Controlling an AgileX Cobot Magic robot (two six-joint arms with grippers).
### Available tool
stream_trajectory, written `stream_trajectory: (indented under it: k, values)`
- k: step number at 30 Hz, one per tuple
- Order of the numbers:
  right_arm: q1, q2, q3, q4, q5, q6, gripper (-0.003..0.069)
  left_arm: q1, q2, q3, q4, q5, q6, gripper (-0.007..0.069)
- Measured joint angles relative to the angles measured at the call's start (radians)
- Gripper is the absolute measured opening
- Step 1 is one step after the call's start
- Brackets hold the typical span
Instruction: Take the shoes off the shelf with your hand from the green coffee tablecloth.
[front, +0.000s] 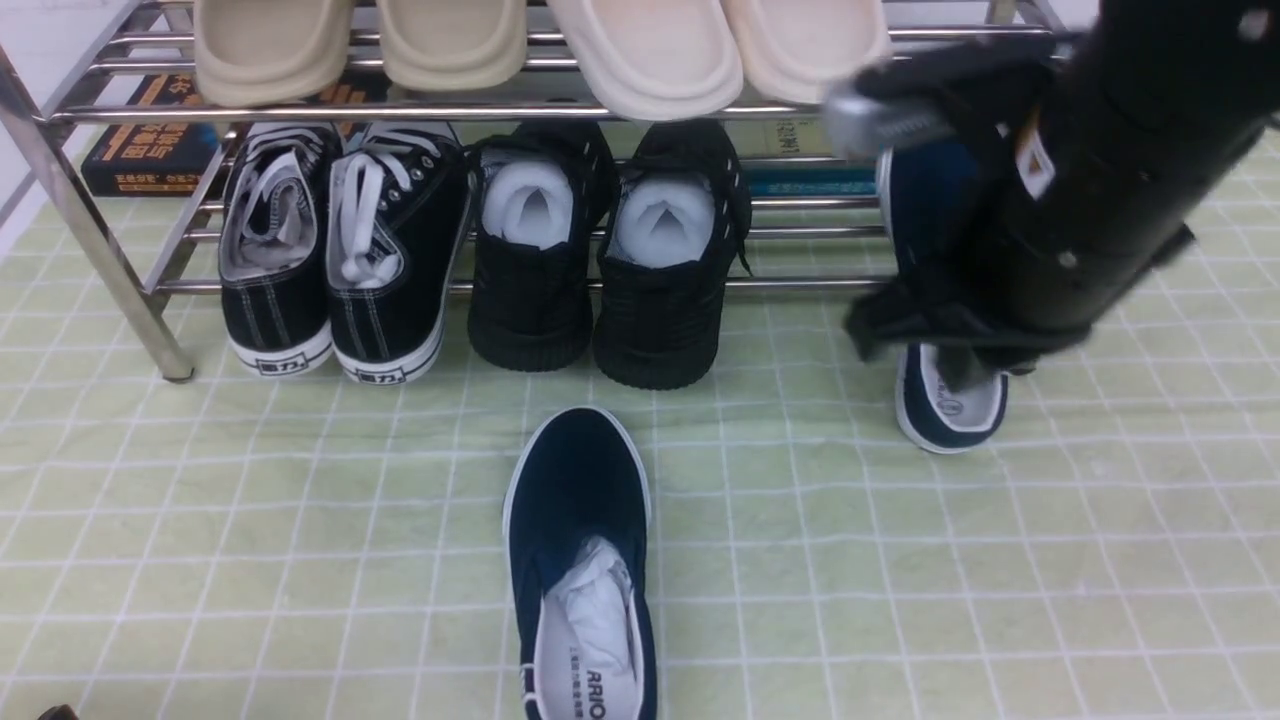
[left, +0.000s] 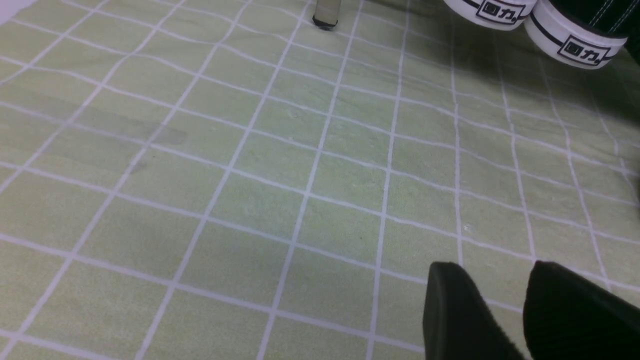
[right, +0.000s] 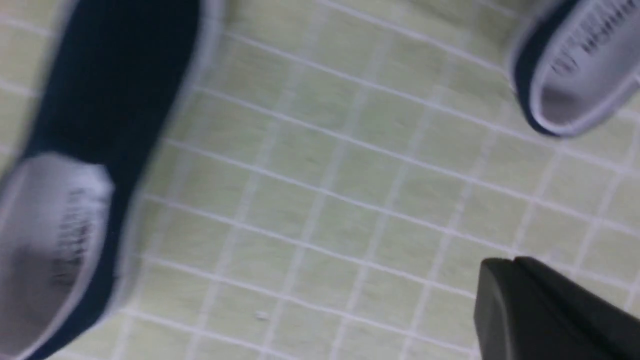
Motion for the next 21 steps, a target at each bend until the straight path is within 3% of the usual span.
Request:
stream_trajectory:
  k: [7, 16, 21]
  values:
    - [-0.074, 0.097, 0.051, -0.046, -0.232, 0.016, 0.0052, 0.0, 0.0, 0.0, 0.0, 0.0, 0.0, 0.0242]
    - [-0.132, 0.209, 0.052, -0.19, -0.434, 0.105, 0.0421, 0.0, 0.0, 0.0, 0.0, 0.0, 0.0, 0.0242]
    - [-0.138, 0.248, 0.052, -0.244, -0.48, 0.16, 0.0494, 0.0, 0.0, 0.0, 0.0, 0.0, 0.0, 0.0242]
